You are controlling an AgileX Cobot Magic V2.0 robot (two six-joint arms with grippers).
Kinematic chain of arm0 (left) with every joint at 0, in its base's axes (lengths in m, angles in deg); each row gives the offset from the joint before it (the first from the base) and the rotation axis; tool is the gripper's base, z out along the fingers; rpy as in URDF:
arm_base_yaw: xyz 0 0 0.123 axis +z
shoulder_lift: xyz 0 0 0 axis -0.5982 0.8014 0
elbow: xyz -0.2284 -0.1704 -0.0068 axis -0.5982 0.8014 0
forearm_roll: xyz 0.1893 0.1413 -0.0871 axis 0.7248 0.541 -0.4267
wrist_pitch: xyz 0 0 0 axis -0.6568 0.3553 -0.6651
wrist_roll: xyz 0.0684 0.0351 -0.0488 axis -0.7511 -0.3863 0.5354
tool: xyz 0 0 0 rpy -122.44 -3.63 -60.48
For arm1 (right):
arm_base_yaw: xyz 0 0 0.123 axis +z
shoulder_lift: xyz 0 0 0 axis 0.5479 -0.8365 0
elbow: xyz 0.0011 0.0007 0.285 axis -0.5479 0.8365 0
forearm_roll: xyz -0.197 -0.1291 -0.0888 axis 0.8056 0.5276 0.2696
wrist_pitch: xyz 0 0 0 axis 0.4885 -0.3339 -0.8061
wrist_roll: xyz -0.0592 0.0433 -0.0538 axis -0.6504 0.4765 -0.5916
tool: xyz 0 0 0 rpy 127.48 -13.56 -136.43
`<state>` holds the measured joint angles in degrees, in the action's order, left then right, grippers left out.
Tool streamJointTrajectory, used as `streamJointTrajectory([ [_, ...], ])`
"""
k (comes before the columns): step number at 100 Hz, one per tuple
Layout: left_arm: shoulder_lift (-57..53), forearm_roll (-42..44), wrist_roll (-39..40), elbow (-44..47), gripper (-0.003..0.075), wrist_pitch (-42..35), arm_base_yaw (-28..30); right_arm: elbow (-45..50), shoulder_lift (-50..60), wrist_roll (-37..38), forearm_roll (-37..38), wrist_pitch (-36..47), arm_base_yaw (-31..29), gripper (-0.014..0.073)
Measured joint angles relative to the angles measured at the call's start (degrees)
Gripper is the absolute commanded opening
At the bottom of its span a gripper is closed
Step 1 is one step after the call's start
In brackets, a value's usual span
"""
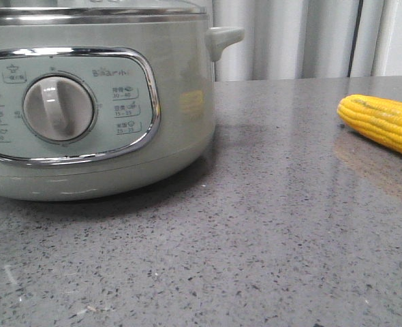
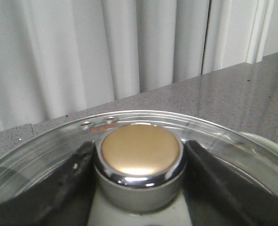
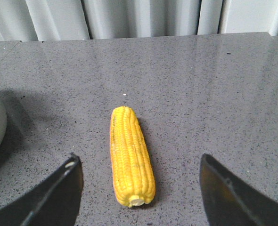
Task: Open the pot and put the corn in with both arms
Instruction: 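Lift the glass lid off the pot with the left gripper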
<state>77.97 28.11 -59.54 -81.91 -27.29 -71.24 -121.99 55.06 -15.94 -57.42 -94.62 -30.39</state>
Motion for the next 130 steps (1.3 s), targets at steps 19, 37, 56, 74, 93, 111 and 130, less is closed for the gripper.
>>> streamJointTrajectory([
  [19,0.0,0.0,0.1,-1.22,0.0218,1.54,0.0,0.0,0.0,0.0,0.0,0.0,0.0,0.046],
  [37,-1.08,-0.18,-0.25,-5.32,0.0218,7.55,0.1,0.0,0.0,0.0,0.0,0.0,0.0,0.046],
  [56,-6.04,-0.18,-0.25,-7.75,0.0218,9.13,0.1,0.0,0.0,0.0,0.0,0.0,0.0,0.046],
  [74,-11.34,-0.18,-0.25,-8.02,0.0218,12.38,2.93,0.0,0.0,0.0,0.0,-0.07,0.0,0.046],
  [93,-17.86,-0.18,-0.25,-7.42,0.0218,16.33,11.2,0.0,0.0,-0.11,0.0,-0.07,0.0,0.046],
  [111,-24.93,0.43,-0.28,-5.91,0.0218,20.32,23.09,0.0,0.0,-0.11,0.0,-0.07,0.0,0.046],
  [130,-28.83,0.77,-0.38,-3.72,0.0218,24.62,35.81,0.0,0.0,-0.11,0.0,-0.07,0.0,0.046],
])
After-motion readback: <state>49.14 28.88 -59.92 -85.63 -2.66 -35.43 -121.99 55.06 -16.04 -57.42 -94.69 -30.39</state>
